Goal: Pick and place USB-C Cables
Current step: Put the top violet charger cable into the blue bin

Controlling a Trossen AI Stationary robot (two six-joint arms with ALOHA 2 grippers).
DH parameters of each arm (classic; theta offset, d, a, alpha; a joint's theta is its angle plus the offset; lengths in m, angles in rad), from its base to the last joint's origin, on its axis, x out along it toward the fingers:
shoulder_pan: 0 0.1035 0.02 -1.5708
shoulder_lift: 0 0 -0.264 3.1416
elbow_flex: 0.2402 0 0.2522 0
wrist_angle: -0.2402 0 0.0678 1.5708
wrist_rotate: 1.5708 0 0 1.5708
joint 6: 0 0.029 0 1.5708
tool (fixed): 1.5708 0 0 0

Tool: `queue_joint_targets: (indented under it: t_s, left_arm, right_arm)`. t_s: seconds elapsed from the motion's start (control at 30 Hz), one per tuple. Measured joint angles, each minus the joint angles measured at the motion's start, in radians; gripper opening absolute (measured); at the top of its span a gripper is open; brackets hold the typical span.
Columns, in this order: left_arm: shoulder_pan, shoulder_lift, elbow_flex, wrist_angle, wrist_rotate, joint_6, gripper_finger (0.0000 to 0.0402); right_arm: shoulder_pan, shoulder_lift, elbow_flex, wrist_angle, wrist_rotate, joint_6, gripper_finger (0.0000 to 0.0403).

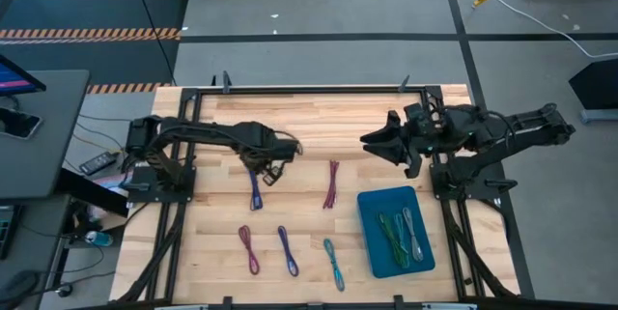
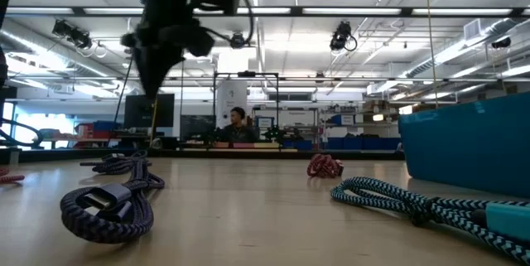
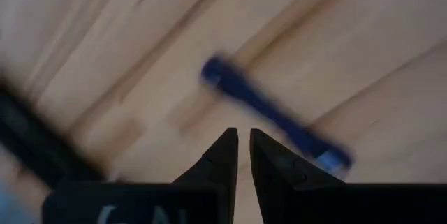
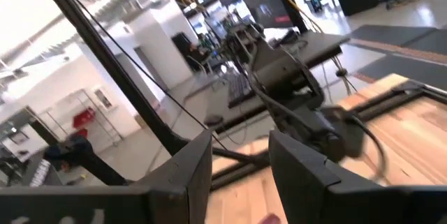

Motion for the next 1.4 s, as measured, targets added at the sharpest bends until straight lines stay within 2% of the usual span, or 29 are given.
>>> queue_joint_targets:
  t_s: [0.1,0.23,0.43,0.6,0.77,1.13,1.27,1.4]
  left_arm:
    - [-0.011,-0.012,-0.017,-0.068,0.061,-0.067,0.0045]
    - [-0.038,-0.027,-0.058,0.022,0.138,-0.152,0.0037]
    - [-0.06,-0.03,-0.124,0.121,0.165,-0.288,0.0023]
    - [-0.077,-0.03,-0.186,0.17,0.165,-0.348,0.0032]
    - [-0.098,-0.03,-0.229,0.203,0.193,-0.379,0.0071]
    - [-0.097,-0.03,-0.236,0.28,0.181,-0.559,0.0215]
    - [-0.097,-0.025,-0.257,0.368,0.152,-0.59,0.0234]
    - [-0.096,-0.024,-0.317,0.433,0.156,-0.635,0.0233]
  right_arm:
    - [-0.019,0.001,0.0,-0.032,0.0,0.0,0.0148]
    - [-0.053,0.0,0.0,-0.069,-0.005,0.0,0.0148]
    - [-0.097,-0.005,0.0,-0.09,-0.066,-0.003,0.0148]
    - [-0.127,-0.005,0.0,-0.086,-0.155,-0.026,0.0148]
    - [-0.153,-0.005,0.0,-0.081,-0.235,-0.026,0.0148]
    - [-0.189,-0.005,-0.001,-0.08,-0.346,-0.052,0.0148]
    - [-0.201,-0.006,-0.001,-0.08,-0.391,-0.052,0.0148]
    - [-0.211,-0.014,-0.001,-0.081,-0.413,-0.053,0.0148]
